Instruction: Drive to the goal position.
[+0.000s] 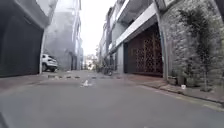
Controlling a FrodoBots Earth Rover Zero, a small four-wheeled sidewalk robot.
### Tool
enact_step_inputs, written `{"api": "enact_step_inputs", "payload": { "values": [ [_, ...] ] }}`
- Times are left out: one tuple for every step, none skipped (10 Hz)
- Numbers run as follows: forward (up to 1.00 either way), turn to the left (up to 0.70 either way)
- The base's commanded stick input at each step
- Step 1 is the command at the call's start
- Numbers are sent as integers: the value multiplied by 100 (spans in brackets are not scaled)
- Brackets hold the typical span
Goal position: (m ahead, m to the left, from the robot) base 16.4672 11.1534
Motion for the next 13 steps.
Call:
{"api": "enact_step_inputs", "payload": {
  "values": [
    [100, 0],
    [100, 0],
    [100, -36],
    [100, -40],
    [100, -16],
    [100, 0],
    [100, 0],
    [100, 0],
    [100, 0],
    [100, -9],
    [100, -18],
    [100, -27],
    [100, -36]
  ]
}}
